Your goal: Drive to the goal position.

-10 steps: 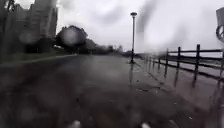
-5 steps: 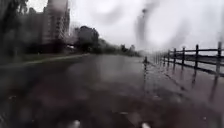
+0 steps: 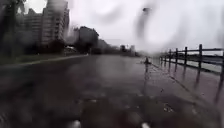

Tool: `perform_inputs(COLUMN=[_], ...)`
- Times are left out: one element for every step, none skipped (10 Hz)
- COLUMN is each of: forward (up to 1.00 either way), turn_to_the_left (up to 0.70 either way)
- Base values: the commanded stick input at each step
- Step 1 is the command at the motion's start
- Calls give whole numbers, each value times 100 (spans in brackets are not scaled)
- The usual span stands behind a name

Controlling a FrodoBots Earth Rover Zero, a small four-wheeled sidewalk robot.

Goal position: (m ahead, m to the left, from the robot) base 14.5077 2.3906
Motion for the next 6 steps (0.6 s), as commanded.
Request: perform_inputs(forward=[70,70,70,70,70,70], turn_to_the_left=[0,-13,-35,-35,-29,-4])
